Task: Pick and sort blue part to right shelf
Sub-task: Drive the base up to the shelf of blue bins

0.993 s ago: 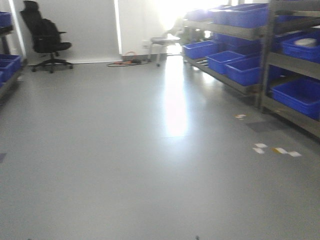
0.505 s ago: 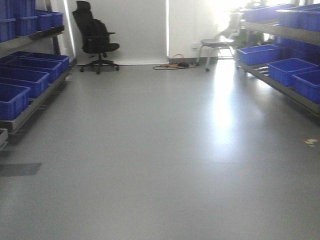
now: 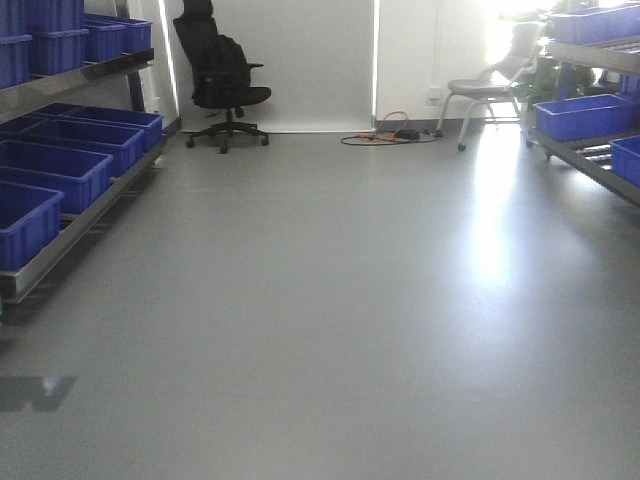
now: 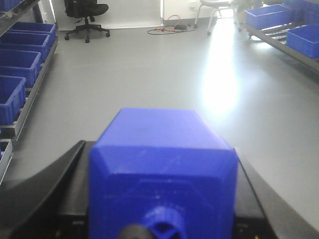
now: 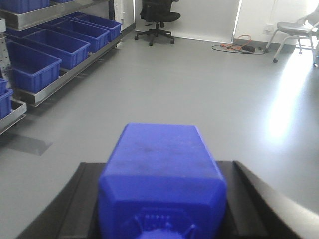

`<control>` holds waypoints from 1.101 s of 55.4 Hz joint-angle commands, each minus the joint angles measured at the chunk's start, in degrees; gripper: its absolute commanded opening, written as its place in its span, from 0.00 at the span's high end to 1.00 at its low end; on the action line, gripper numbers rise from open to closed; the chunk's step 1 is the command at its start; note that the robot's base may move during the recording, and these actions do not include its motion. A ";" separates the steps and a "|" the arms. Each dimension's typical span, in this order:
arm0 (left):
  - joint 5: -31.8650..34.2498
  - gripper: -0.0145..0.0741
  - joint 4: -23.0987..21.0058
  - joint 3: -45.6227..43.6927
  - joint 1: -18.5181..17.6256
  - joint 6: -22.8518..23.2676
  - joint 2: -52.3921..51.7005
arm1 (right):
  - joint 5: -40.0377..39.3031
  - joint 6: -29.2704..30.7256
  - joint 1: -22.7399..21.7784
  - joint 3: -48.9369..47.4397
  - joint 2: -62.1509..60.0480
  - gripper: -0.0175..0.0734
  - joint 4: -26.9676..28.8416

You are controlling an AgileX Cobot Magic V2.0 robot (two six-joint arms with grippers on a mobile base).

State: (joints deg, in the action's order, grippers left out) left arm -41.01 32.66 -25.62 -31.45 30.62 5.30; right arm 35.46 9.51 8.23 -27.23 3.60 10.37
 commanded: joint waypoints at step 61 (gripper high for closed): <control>4.50 0.46 1.61 -1.48 -0.43 0.47 0.99 | -5.34 0.07 -0.29 -1.72 0.91 0.62 0.26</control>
State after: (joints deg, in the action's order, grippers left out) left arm -41.01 32.66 -25.62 -31.45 30.62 5.30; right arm 35.46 9.51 8.23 -27.23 3.60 10.37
